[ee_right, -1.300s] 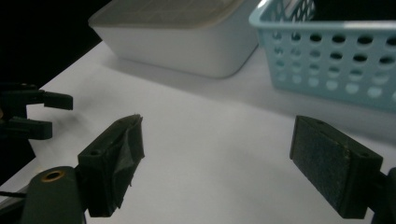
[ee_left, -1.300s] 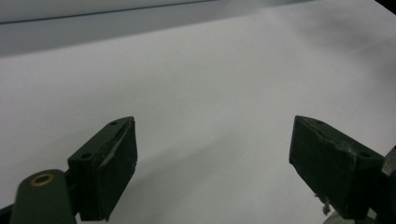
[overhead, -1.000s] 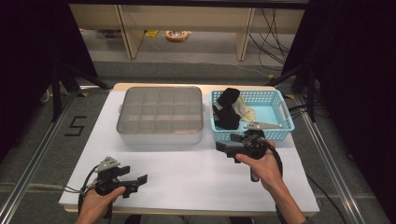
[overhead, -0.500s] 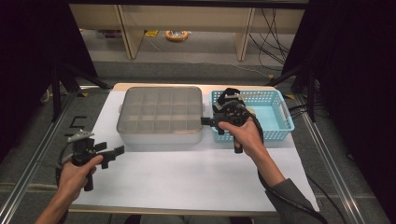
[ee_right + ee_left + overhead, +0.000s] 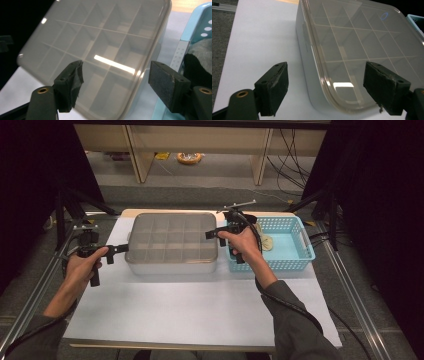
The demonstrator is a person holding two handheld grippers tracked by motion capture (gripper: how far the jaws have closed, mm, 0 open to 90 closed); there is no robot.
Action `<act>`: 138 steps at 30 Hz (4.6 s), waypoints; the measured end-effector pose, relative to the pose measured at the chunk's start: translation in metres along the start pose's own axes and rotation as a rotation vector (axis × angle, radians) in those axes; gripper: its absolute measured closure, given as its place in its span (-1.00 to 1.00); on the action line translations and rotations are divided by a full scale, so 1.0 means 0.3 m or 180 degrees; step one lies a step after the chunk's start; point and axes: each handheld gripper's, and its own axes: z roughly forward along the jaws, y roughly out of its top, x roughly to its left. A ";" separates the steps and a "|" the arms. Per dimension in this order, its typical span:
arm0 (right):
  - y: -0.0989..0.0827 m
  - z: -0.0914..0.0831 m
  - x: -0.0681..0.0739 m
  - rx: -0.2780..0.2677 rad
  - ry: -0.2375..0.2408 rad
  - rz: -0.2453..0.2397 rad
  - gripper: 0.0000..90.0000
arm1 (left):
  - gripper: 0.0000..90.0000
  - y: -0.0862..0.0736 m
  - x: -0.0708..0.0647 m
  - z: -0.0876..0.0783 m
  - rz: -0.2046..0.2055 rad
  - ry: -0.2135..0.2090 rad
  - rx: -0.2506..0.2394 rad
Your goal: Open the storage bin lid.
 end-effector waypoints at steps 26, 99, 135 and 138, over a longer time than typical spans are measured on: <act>0.076 0.181 -0.019 0.0348 -0.0582 0.0231 -0.45 | -0.58 0.102 0.023 0.188 -0.0181 0.0066 0.0301; -0.065 -0.226 -0.013 -0.0817 0.0236 0.0574 0.58 | 0.29 0.039 -0.268 -0.176 0.0441 0.0228 -0.0197; -0.477 -0.260 0.072 -0.0276 0.0493 0.0281 0.62 | 0.47 -0.353 -0.216 -0.343 0.0582 0.0008 0.0216; -0.507 -0.248 0.077 -0.0242 0.0482 0.0296 0.62 | 0.47 -0.374 -0.207 -0.343 0.0571 0.0010 0.0277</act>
